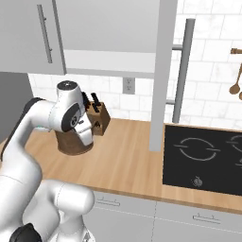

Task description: Open the cabinet, pick up the bread from the cabinet and place it in the basket. Then move the basket to the dining counter.

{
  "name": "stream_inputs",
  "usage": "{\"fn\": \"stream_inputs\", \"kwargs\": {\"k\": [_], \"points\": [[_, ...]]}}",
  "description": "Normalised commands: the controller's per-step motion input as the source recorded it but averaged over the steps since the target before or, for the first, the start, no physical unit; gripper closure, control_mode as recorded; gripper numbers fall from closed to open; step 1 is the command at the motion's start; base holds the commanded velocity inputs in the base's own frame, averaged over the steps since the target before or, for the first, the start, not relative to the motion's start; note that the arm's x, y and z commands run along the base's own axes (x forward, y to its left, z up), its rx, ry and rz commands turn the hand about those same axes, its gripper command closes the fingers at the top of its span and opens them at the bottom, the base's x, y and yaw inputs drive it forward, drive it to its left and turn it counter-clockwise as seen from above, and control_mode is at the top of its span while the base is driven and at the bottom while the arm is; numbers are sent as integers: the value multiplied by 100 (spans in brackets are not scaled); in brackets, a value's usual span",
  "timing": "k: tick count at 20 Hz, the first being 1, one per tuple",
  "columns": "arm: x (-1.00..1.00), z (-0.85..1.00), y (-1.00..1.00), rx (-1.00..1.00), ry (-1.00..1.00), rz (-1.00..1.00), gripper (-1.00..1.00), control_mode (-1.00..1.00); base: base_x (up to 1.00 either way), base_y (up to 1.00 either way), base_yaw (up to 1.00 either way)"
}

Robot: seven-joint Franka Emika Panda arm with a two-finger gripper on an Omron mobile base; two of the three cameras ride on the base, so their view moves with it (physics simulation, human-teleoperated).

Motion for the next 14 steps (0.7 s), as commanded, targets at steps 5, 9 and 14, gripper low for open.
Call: {"fn": "stream_inputs", "kwargs": {"k": [5,9,14], "points": [[-36,39,-4,0,-14,-12,100,-100,0,0,0],[-23,23,-17,0,-1,-10,100,-100,0,0,0],[-9,16,-24,0,0,-4,100,-100,0,0,0]]}}
